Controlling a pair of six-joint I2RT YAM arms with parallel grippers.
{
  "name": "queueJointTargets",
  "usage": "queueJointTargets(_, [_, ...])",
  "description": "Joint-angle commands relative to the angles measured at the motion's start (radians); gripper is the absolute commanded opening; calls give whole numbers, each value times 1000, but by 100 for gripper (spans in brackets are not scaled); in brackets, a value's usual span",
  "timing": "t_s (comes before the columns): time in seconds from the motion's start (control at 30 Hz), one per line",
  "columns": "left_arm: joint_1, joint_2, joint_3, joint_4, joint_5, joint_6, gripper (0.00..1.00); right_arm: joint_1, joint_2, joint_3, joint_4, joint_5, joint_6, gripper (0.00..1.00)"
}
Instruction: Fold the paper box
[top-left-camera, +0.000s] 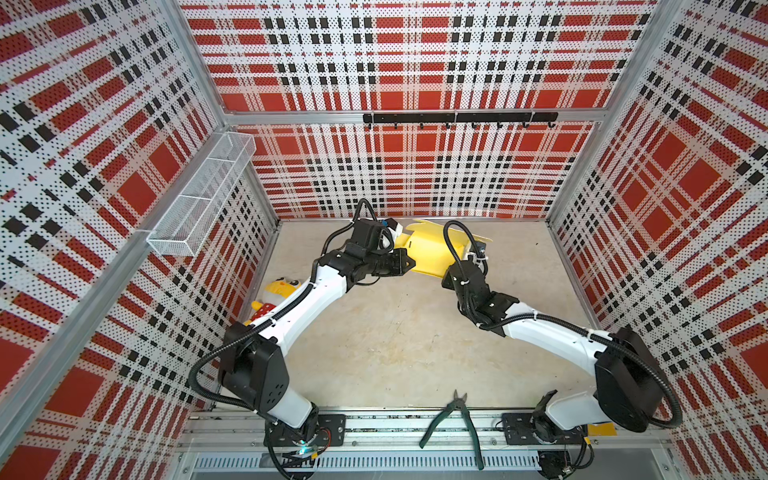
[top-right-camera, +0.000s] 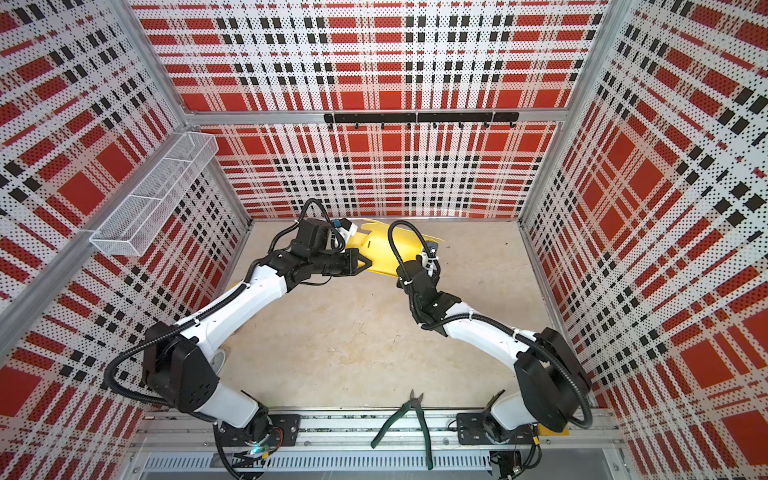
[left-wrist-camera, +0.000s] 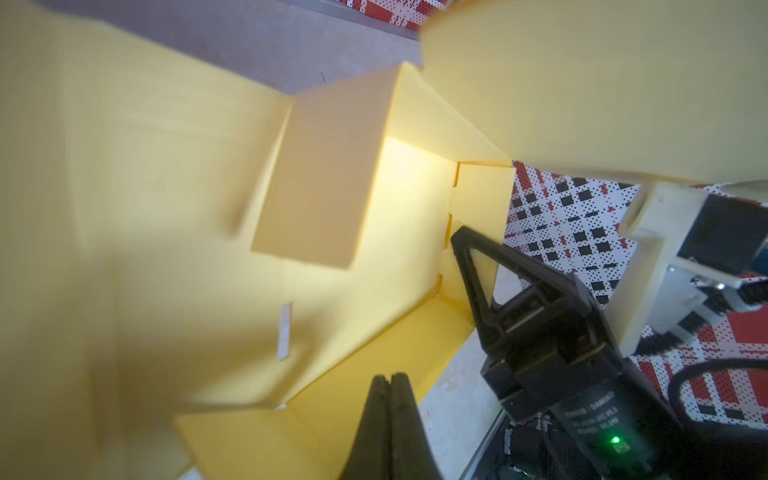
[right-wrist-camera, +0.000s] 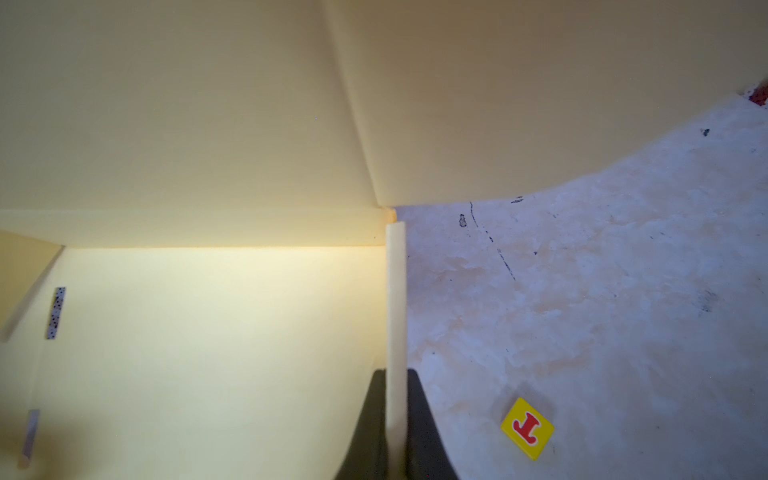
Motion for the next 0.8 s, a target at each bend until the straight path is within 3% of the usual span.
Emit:
queueJointTargets(0.0, [11, -25, 57, -6, 88, 18, 13, -39, -64, -54, 9, 37, 31, 0])
queueJointTargets(0.2, [88, -64, 112, -3, 216, 27, 28, -83, -143, -127, 0, 34, 32, 0])
queueJointTargets(0.33, [168, -78, 81, 11, 221, 7, 36, -97, -172, -149, 31, 0, 5, 0])
queueJointTargets(0.57, [308, -96, -52, 103, 202, -92, 54, -137, -169, -137, 138, -254, -64, 0])
queueJointTargets(0.77, [282, -94, -115, 238, 298, -167, 69, -152, -102, -64, 169, -451, -67, 0])
